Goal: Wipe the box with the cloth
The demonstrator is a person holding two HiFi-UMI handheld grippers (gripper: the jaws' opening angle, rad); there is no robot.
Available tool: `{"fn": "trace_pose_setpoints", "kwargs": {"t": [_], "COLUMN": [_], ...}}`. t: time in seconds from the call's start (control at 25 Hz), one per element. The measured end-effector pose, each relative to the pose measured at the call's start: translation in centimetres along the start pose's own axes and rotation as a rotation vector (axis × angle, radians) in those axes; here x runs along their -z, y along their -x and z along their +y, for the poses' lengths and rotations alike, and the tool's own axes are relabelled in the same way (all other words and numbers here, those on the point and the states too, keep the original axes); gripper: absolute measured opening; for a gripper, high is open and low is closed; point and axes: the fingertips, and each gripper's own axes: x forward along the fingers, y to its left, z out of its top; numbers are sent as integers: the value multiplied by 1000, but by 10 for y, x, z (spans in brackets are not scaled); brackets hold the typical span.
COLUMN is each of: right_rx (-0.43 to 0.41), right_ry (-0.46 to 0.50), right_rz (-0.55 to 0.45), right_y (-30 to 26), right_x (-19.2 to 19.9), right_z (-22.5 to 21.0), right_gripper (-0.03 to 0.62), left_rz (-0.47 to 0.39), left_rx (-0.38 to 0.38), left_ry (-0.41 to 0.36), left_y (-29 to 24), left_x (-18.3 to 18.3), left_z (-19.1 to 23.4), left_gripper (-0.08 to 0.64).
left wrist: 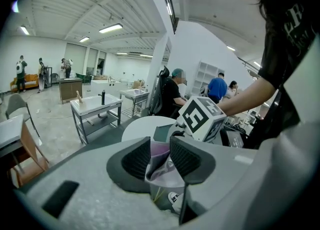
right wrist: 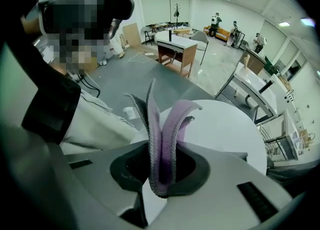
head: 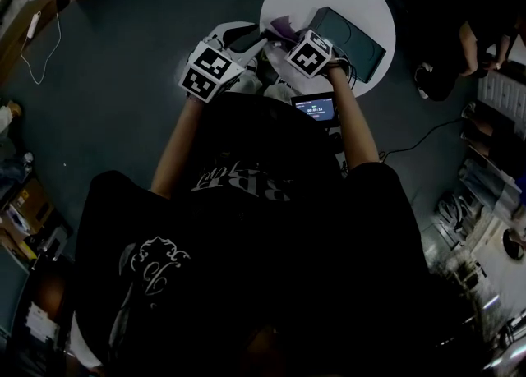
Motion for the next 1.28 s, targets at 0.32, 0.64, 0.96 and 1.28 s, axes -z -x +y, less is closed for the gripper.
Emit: {"fn": "trace_pose_setpoints", "kwargs": {"t": [0.32,0.64,0.96,1.28], "right_rx": [116,258,390,451], "right_ry": [-202,-388,-516,-566], "right_rz": [-87,-214,-306,-387], "right_y": [29,91,141,183], "right_x": [2,27,62,118], "right_z": [-8,-10,7,68], "right_gripper": [57,57,57,57], "left_rz": [32,22,-7,-49], "left_rx": [102,199,243,237], "left_ry": [-66,-128,-163,-182], "left_y": [2,-21,-35,-28], "left_x": [6,-14,-29,-29], "left_z": [-6,-38,-75,-154], "left_gripper": [130,130,130,130]}}
